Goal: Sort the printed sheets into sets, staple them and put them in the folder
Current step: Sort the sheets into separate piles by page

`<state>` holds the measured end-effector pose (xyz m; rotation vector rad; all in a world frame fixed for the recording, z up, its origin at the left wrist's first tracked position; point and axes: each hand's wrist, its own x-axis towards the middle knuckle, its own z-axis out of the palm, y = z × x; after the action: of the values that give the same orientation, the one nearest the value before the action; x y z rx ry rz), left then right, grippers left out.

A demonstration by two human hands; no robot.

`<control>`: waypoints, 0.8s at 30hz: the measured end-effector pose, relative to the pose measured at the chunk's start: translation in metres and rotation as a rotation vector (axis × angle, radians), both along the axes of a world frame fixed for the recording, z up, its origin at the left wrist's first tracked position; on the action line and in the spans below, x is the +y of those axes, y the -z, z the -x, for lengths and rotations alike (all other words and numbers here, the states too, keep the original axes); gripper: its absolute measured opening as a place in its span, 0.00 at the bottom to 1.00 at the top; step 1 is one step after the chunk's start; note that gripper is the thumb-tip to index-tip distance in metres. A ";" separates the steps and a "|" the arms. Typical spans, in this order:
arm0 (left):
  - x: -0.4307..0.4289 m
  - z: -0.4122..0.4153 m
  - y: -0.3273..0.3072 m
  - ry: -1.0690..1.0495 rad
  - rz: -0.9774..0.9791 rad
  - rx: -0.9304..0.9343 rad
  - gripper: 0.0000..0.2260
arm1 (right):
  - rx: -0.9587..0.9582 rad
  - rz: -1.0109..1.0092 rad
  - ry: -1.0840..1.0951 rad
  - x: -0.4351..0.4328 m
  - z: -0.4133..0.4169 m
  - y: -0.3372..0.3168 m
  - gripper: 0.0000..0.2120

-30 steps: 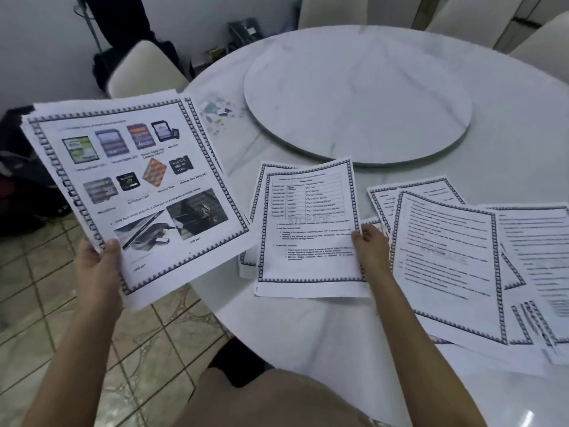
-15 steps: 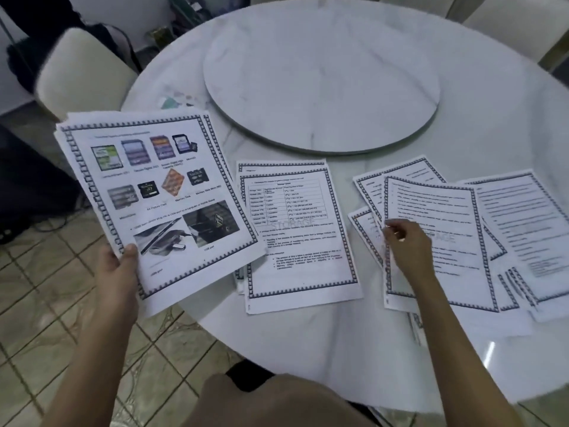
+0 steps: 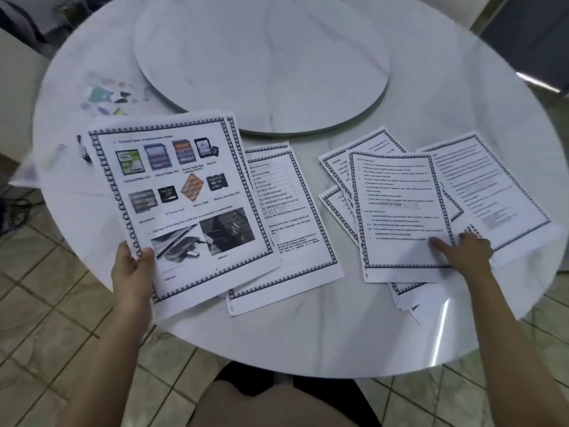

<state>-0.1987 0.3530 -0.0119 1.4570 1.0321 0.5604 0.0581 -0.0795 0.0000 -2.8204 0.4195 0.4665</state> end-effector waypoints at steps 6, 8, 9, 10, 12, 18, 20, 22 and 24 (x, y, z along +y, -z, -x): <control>-0.014 -0.006 0.008 0.010 0.066 0.044 0.17 | -0.079 -0.018 0.054 0.009 0.000 0.006 0.42; -0.025 -0.008 0.007 0.022 0.052 0.040 0.07 | -0.074 -0.021 0.075 0.007 -0.002 0.007 0.40; -0.028 -0.008 0.006 0.024 0.044 0.044 0.05 | -0.071 -0.026 0.083 0.007 -0.003 0.009 0.39; -0.033 -0.010 0.004 0.021 0.036 0.041 0.07 | -0.071 -0.037 0.083 0.005 -0.003 0.009 0.38; -0.043 -0.013 -0.001 -0.001 0.036 0.044 0.12 | -0.078 -0.076 0.085 -0.002 -0.005 0.009 0.34; -0.072 -0.028 -0.024 -0.038 0.000 -0.020 0.12 | -0.160 -0.337 -0.035 -0.023 -0.016 0.002 0.11; -0.081 -0.031 -0.032 -0.060 -0.011 -0.035 0.11 | -0.192 -0.408 -0.052 -0.029 -0.020 0.000 0.12; -0.088 -0.033 -0.036 -0.077 -0.024 -0.047 0.08 | -0.183 -0.462 -0.093 -0.034 -0.024 -0.001 0.11; -0.093 -0.033 -0.037 -0.088 -0.032 -0.064 0.07 | -0.169 -0.523 -0.115 -0.037 -0.029 -0.003 0.11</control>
<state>-0.1659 0.2605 0.0252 1.4180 1.0451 0.6854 0.0872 -0.1165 0.0030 -2.3547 0.0807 0.3006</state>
